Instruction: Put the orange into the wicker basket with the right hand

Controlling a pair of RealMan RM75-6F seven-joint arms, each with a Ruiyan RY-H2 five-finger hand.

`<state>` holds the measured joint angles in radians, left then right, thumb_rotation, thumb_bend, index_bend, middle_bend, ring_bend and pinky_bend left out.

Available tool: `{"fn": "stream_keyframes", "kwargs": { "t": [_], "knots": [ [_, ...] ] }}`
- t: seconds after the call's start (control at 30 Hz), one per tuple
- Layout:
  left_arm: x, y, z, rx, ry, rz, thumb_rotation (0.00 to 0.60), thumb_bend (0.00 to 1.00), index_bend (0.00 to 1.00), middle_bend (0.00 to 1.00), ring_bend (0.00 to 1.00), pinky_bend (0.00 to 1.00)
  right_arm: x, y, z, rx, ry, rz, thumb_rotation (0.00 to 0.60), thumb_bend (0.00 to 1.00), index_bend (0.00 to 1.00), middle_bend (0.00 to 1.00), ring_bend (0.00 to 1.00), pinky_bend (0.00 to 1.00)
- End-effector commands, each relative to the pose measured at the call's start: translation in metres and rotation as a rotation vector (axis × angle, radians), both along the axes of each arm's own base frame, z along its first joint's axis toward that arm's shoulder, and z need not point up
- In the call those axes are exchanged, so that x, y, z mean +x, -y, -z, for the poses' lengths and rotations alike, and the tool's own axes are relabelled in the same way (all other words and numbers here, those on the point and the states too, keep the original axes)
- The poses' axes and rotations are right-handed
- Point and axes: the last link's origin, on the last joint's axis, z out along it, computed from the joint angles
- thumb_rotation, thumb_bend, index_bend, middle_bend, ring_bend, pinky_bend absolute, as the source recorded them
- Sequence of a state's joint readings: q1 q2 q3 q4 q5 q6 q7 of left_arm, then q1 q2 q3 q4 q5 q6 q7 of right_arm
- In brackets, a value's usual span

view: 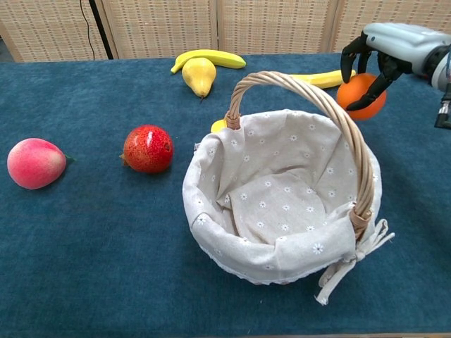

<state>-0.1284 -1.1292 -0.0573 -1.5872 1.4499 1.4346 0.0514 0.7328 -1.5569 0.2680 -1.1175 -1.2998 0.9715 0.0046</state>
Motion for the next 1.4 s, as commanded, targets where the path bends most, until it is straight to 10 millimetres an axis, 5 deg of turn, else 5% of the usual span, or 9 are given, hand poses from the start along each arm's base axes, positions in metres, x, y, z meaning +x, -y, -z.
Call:
{"fn": "stream_keyframes", "kwargs": {
  "t": [0.03, 0.37, 0.63, 1.1, 1.4],
  "knots": [
    [0.000, 0.000, 0.002, -0.005, 0.002, -0.001, 0.600, 0.00, 0.00, 0.00, 0.00, 0.00, 0.015, -0.014, -0.042, -0.070, -0.023, -0.057, 0.600, 0.12, 0.70, 0.52, 0.60, 0.67],
    [0.000, -0.004, 0.005, -0.019, 0.007, -0.002, 0.600, 0.00, 0.00, 0.00, 0.00, 0.00, 0.032, -0.069, -0.082, -0.032, 0.040, -0.053, 0.600, 0.12, 0.70, 0.52, 0.60, 0.67],
    [0.003, -0.006, 0.009, -0.033, 0.017, 0.002, 0.600, 0.00, 0.00, 0.00, 0.00, 0.00, 0.048, -0.088, -0.095, 0.086, 0.147, -0.031, 0.600, 0.12, 0.70, 0.52, 0.60, 0.67],
    [0.005, -0.005, 0.008, -0.028, 0.025, -0.006, 0.600, 0.00, 0.00, 0.00, 0.00, 0.00, 0.072, -0.116, -0.080, 0.493, 0.390, 0.079, 0.600, 0.12, 0.70, 0.53, 0.60, 0.67],
    [0.008, -0.008, 0.010, -0.030, 0.032, 0.002, 0.600, 0.00, 0.00, 0.00, 0.00, 0.00, 0.082, -0.133, -0.064, 0.587, 0.426, 0.048, 0.600, 0.12, 0.70, 0.53, 0.60, 0.67]
  ]
}}
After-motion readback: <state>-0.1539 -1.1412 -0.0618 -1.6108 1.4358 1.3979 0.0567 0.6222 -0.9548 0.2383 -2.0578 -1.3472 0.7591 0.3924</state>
